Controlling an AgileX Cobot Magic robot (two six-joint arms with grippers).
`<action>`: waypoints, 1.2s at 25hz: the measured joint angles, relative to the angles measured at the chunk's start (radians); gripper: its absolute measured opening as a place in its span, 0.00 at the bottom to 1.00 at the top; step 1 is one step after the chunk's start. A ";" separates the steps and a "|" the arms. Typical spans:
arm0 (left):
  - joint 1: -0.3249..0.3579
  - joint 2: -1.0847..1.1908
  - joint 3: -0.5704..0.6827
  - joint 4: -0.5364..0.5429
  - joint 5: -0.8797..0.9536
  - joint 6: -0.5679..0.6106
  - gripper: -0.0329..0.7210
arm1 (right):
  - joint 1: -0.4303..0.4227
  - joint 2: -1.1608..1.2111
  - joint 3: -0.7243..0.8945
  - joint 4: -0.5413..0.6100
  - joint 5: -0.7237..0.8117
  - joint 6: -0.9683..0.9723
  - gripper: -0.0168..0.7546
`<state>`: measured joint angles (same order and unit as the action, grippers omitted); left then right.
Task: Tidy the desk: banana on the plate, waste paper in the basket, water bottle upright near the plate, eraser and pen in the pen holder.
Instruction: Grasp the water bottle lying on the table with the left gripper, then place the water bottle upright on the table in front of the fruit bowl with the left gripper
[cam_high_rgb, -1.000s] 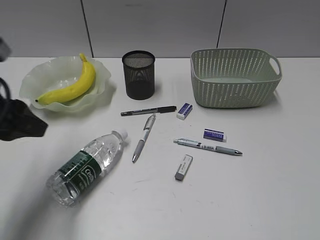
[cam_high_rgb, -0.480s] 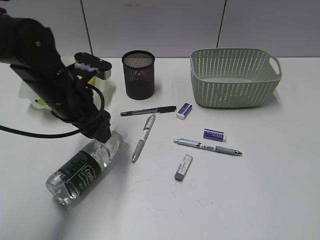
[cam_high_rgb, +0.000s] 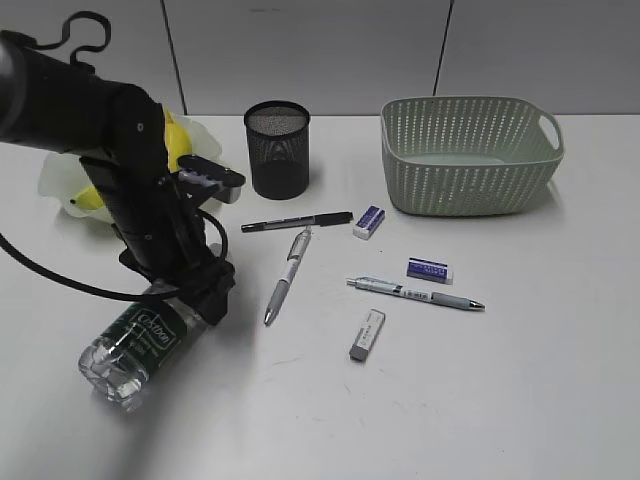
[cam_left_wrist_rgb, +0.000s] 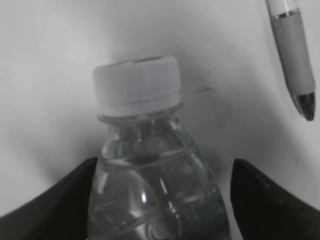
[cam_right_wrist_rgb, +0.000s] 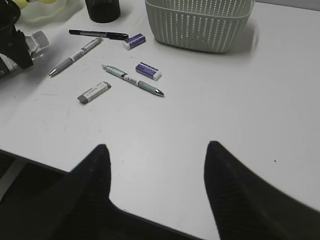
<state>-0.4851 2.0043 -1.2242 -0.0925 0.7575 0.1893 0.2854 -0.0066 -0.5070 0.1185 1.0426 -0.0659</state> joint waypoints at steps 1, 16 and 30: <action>0.000 0.012 -0.002 0.004 -0.002 -0.009 0.84 | 0.000 0.000 0.000 0.000 0.000 0.000 0.63; 0.000 -0.067 -0.001 -0.009 0.097 -0.056 0.69 | 0.000 0.000 0.000 0.000 -0.001 0.000 0.63; 0.000 -0.658 0.317 -0.071 -0.269 -0.062 0.69 | 0.000 0.000 0.000 0.000 -0.001 0.000 0.63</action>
<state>-0.4851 1.3461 -0.9076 -0.1631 0.4887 0.1278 0.2854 -0.0066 -0.5066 0.1185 1.0417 -0.0659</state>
